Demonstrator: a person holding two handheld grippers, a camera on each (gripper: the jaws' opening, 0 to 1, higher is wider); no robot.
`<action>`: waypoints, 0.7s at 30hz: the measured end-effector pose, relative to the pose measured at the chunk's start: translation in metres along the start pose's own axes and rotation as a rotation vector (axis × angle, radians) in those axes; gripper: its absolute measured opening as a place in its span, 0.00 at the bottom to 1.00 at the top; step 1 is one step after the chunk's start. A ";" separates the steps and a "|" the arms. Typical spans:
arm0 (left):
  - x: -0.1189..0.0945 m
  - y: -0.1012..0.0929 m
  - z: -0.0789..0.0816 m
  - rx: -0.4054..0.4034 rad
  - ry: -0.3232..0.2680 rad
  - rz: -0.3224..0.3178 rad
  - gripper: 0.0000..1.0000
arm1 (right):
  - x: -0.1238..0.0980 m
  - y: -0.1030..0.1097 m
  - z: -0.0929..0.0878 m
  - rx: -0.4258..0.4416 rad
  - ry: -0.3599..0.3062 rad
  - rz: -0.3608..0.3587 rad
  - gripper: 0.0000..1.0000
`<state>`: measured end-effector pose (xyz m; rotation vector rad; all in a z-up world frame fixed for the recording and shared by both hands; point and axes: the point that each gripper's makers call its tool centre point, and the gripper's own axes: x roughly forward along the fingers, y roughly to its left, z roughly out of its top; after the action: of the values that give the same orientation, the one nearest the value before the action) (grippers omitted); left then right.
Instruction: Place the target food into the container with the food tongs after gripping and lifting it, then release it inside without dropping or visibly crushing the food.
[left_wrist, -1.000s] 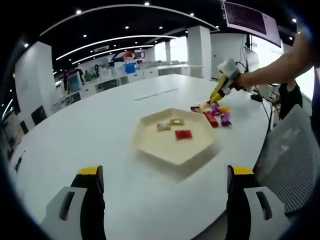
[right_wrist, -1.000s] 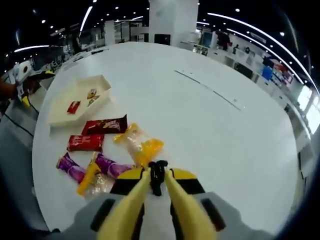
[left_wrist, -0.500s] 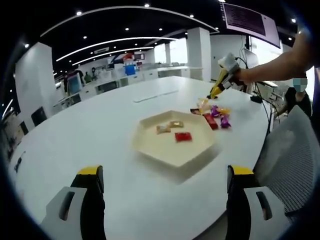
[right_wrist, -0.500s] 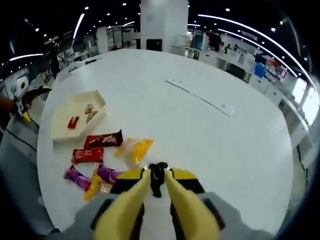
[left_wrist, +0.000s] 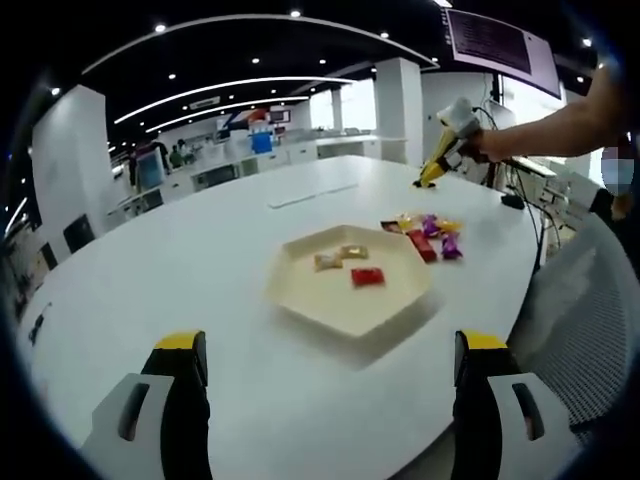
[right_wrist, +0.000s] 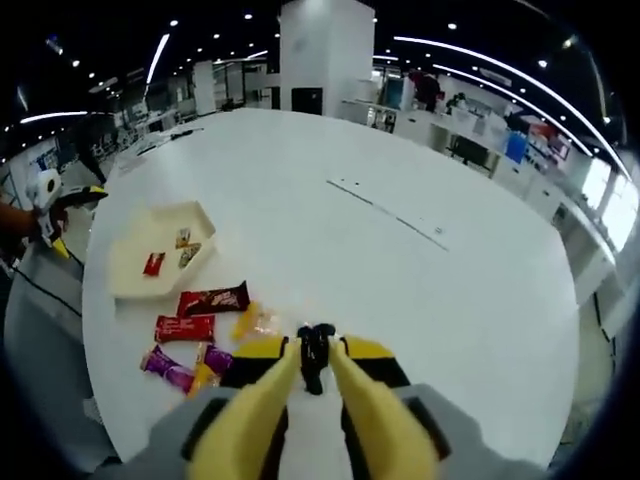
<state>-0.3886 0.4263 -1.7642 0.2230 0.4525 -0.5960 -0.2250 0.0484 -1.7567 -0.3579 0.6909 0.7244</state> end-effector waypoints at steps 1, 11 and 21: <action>0.000 0.000 0.000 0.000 -0.001 0.000 0.99 | -0.001 0.000 0.001 -0.001 -0.002 0.000 0.19; -0.002 0.000 0.003 -0.002 -0.013 0.006 0.99 | 0.004 0.026 0.019 -0.029 -0.017 0.034 0.19; -0.002 0.001 0.003 -0.001 -0.019 0.005 0.99 | 0.021 0.070 0.053 -0.061 -0.067 0.099 0.19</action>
<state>-0.3885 0.4266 -1.7604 0.2175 0.4339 -0.5921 -0.2395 0.1358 -1.7368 -0.3554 0.6278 0.8489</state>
